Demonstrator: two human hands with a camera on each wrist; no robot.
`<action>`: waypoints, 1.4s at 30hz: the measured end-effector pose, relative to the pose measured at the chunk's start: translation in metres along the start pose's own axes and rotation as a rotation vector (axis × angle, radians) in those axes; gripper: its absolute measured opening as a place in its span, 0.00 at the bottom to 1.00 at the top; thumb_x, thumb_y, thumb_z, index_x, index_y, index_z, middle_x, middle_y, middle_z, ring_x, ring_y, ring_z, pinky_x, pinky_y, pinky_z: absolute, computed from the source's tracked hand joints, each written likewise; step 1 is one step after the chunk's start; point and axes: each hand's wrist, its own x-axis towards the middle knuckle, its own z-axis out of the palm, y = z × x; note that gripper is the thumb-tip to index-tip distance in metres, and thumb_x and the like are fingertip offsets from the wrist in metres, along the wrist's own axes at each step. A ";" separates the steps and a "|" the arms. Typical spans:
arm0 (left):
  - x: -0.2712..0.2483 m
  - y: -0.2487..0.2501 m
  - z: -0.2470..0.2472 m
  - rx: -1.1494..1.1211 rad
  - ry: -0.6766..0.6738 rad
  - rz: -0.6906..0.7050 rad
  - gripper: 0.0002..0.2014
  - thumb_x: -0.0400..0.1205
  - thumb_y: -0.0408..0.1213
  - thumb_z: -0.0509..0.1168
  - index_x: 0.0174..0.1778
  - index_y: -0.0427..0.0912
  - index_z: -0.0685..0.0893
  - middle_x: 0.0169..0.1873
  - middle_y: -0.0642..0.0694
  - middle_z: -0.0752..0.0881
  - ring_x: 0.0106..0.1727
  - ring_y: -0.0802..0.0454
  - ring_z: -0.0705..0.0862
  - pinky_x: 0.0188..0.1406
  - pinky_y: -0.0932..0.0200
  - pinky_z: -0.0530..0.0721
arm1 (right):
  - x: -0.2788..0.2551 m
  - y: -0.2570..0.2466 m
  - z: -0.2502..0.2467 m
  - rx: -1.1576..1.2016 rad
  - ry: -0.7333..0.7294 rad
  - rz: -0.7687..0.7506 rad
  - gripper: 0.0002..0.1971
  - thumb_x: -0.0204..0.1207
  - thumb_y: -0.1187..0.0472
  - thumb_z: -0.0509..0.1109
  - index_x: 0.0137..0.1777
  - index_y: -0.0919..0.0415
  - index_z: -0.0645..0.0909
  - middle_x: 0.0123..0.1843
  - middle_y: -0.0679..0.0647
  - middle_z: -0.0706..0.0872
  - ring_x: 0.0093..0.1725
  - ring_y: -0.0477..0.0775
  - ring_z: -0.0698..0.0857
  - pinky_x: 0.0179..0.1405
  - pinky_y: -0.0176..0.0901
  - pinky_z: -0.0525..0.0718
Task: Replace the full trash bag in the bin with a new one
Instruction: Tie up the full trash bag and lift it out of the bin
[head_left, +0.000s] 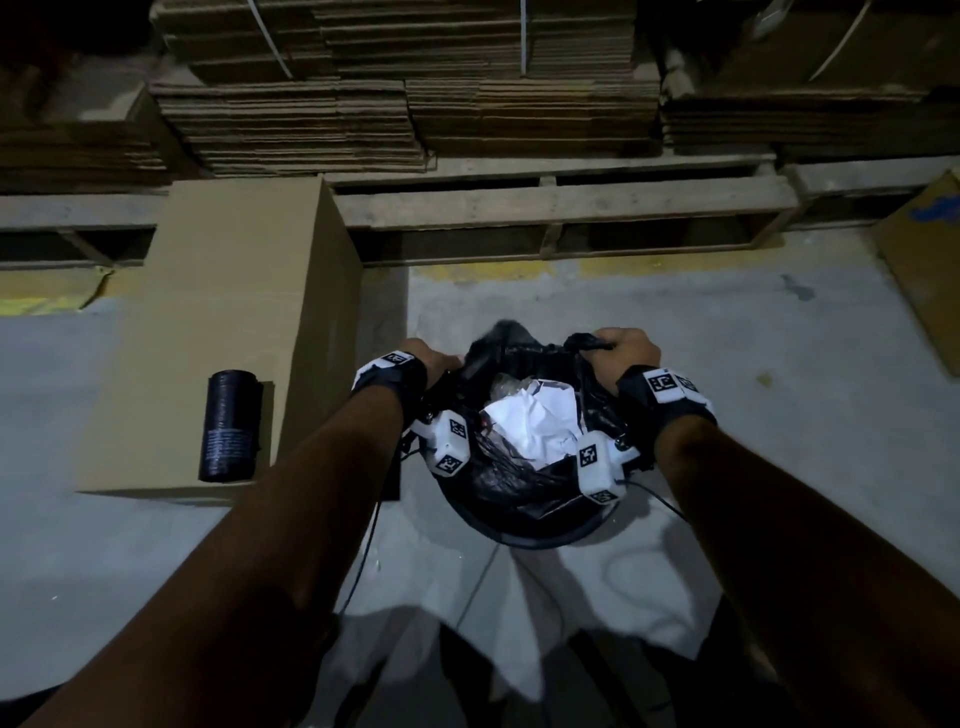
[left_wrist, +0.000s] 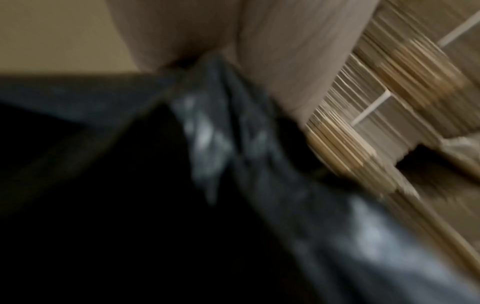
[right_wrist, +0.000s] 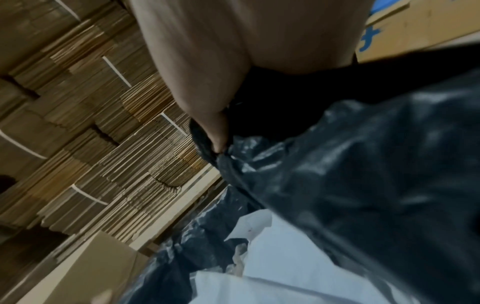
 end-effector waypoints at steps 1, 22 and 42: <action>0.000 0.000 0.002 0.024 0.007 0.018 0.23 0.76 0.47 0.71 0.60 0.34 0.85 0.57 0.34 0.87 0.58 0.37 0.85 0.53 0.55 0.82 | -0.001 0.002 0.000 0.023 0.018 -0.032 0.12 0.75 0.59 0.74 0.58 0.55 0.89 0.61 0.57 0.89 0.62 0.62 0.85 0.65 0.39 0.79; -0.106 -0.034 -0.016 -0.550 -0.099 0.522 0.13 0.77 0.19 0.66 0.49 0.39 0.88 0.38 0.50 0.91 0.39 0.58 0.87 0.41 0.65 0.86 | -0.041 0.047 -0.044 0.674 -0.119 -0.105 0.17 0.71 0.65 0.77 0.60 0.54 0.83 0.55 0.58 0.89 0.56 0.59 0.88 0.63 0.56 0.84; -0.119 -0.053 0.011 -0.710 -0.124 0.268 0.14 0.74 0.47 0.71 0.53 0.48 0.87 0.50 0.41 0.89 0.54 0.43 0.86 0.58 0.51 0.81 | -0.097 0.061 -0.032 0.540 -0.605 0.333 0.12 0.82 0.66 0.59 0.63 0.62 0.78 0.52 0.62 0.86 0.41 0.60 0.87 0.39 0.50 0.89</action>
